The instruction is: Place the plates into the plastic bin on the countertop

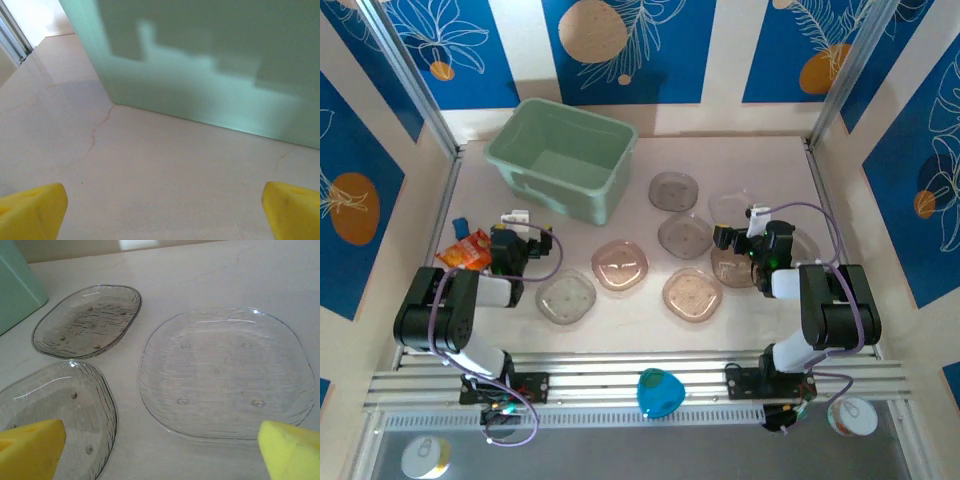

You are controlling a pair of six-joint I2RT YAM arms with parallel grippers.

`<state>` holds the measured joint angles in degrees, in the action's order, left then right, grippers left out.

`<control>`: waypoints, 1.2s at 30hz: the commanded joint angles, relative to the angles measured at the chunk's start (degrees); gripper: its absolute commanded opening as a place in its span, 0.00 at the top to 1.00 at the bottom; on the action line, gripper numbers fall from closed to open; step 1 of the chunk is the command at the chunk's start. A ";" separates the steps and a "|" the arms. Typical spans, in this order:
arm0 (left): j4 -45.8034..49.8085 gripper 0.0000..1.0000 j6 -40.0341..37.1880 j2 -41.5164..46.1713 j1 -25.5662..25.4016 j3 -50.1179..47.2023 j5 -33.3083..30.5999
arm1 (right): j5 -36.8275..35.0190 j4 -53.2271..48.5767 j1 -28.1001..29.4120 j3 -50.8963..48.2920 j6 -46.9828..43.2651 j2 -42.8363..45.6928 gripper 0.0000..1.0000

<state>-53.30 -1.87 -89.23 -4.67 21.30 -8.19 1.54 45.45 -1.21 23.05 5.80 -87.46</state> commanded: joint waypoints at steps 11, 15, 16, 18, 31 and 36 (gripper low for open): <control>-1.72 0.00 1.09 -0.24 0.18 -0.56 -1.90 | -1.88 -0.23 -0.02 1.41 -0.18 0.19 0.01; -1.63 0.00 0.99 -0.29 0.18 -0.49 -2.01 | -1.89 -0.13 -0.02 1.25 -0.22 0.25 0.01; -1.63 0.00 0.99 -0.33 0.18 -0.47 -2.01 | -1.89 -0.17 -0.02 1.30 -0.18 0.19 0.01; -1.55 0.00 0.99 -0.33 0.18 -0.38 -2.01 | -1.93 -0.14 -0.02 1.29 -0.18 0.19 0.01; 4.34 0.00 2.10 13.13 0.43 -3.41 -3.92 | -7.55 -21.31 -1.11 7.68 4.72 16.73 0.01; 22.22 0.00 5.95 29.53 0.45 -0.42 -5.43 | -3.74 -38.42 -1.58 13.76 10.94 24.99 0.02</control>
<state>-42.68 1.21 -66.22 -4.60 18.35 -12.34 -4.43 19.62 -2.48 33.78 12.21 -65.25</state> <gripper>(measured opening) 0.996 0.982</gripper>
